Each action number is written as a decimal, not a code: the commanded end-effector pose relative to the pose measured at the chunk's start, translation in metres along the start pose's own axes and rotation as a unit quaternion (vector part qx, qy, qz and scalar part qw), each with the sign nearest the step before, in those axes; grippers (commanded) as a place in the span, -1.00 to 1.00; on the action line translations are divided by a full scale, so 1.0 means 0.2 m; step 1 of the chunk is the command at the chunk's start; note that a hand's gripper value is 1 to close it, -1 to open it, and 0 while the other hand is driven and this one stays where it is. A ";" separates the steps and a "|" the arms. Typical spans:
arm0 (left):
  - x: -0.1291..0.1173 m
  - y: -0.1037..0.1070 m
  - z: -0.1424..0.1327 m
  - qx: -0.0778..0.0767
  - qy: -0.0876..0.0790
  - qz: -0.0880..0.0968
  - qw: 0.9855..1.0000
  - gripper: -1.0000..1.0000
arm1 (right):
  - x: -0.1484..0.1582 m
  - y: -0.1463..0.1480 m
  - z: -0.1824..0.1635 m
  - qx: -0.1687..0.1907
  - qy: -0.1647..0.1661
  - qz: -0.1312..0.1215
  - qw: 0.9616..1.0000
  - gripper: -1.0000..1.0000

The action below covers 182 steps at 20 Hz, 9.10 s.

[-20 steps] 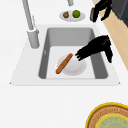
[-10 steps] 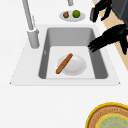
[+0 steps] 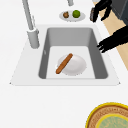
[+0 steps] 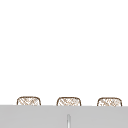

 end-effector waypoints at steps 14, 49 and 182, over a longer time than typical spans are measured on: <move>0.24 -0.15 -0.01 0.005 0.006 -0.017 1.000 -1.00 | 0.00 0.00 0.00 0.000 0.000 0.000 1.000 0.00; -0.35 0.12 -0.37 -0.003 -0.021 -0.014 1.000 -1.00 | 0.00 0.00 0.00 0.000 0.000 0.000 1.000 0.00; -1.05 0.62 0.00 0.051 0.006 0.097 0.994 1.00 | 0.00 0.00 0.00 0.000 0.000 0.000 1.000 0.00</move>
